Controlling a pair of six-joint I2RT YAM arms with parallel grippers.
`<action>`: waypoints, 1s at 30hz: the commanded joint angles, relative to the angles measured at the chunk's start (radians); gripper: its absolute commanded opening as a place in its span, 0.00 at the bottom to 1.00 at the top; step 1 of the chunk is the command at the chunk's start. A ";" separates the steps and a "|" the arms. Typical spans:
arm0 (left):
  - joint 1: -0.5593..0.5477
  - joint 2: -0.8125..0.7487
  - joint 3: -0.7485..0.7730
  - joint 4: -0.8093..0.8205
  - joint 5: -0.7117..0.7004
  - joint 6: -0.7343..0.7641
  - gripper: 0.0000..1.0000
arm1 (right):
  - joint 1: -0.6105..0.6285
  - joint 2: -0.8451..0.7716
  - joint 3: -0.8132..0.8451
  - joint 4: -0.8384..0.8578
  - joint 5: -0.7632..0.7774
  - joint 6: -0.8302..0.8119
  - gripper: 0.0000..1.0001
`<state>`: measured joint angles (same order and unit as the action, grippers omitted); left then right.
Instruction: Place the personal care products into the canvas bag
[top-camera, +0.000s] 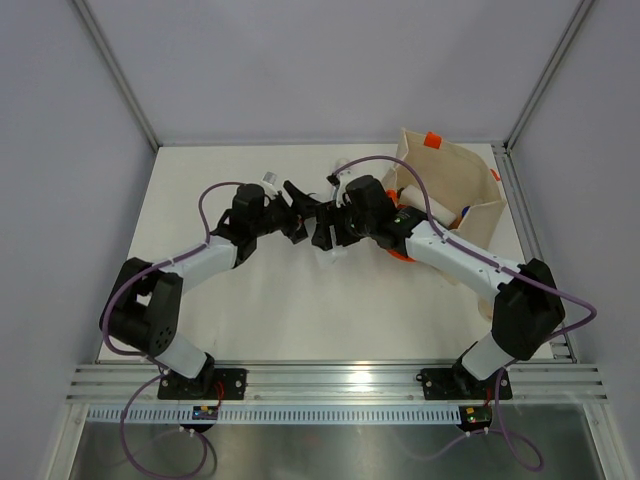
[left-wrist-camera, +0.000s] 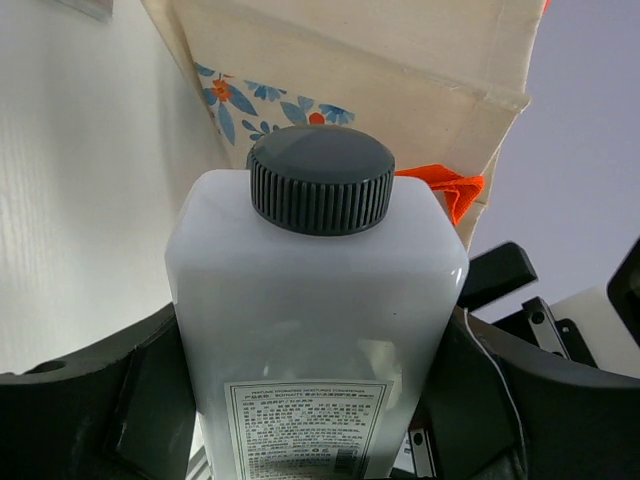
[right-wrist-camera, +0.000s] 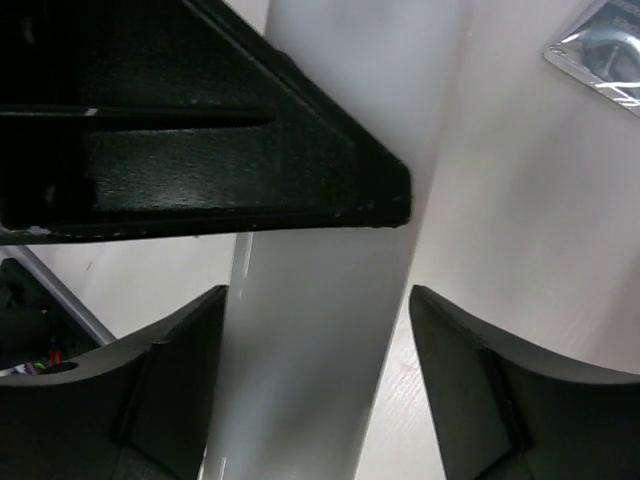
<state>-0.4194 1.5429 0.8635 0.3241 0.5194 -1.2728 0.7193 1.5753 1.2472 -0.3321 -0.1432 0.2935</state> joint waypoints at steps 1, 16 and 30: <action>-0.013 -0.017 0.063 0.237 0.053 -0.094 0.00 | 0.009 -0.014 0.021 0.053 -0.027 -0.040 0.71; -0.027 -0.076 0.098 0.173 0.120 -0.010 0.99 | -0.198 -0.024 0.201 -0.149 -0.481 -0.238 0.00; -0.004 -0.259 0.241 -0.378 -0.045 0.401 0.99 | -0.296 -0.096 0.310 -0.229 -0.622 -0.352 0.00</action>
<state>-0.4404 1.3396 1.0492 0.0139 0.5148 -0.9817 0.4644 1.5677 1.4677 -0.5957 -0.6769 -0.0422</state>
